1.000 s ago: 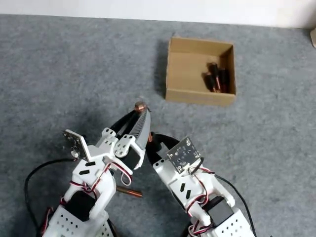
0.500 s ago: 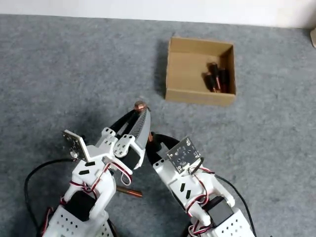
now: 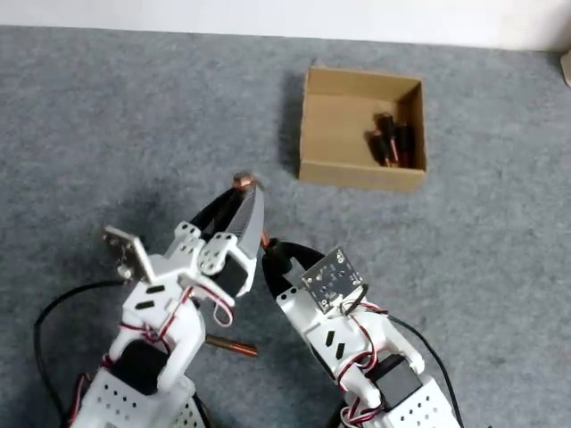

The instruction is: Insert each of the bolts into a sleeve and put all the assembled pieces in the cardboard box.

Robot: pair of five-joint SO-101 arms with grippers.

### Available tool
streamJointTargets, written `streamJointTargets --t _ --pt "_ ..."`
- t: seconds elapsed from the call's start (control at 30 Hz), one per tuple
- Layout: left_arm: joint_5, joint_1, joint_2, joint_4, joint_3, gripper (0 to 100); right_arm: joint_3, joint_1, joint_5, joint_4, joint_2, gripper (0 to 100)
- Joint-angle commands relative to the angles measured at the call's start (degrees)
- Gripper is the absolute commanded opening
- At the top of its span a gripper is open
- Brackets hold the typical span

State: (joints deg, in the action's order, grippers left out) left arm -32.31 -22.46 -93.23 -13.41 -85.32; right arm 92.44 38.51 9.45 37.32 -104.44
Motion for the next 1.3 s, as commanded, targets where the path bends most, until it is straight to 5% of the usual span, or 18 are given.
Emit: streamJointTargets --t 0.0,0.37,0.87,1.1,1.27 --pt "-0.2 0.7 12.7 1.3 8.9 1 -3.9 0.3 -0.3 -2.2 -0.8 0.5" --pt "-3.4 0.3 21.1 1.3 10.3 1 -3.9 -3.1 -0.6 -3.1 -0.8 0.5" --pt "-2.9 -9.5 20.8 1.4 2.2 1 -3.8 -9.5 -3.4 -7.6 -0.8 0.5" --pt "3.7 -11.1 20.8 1.6 1.5 1 -3.5 -9.5 -3.4 -7.6 -0.8 0.5" --pt "5.4 -11.2 20.8 1.1 1.8 16 -3.5 -9.5 -3.3 -7.6 -0.8 0.5"
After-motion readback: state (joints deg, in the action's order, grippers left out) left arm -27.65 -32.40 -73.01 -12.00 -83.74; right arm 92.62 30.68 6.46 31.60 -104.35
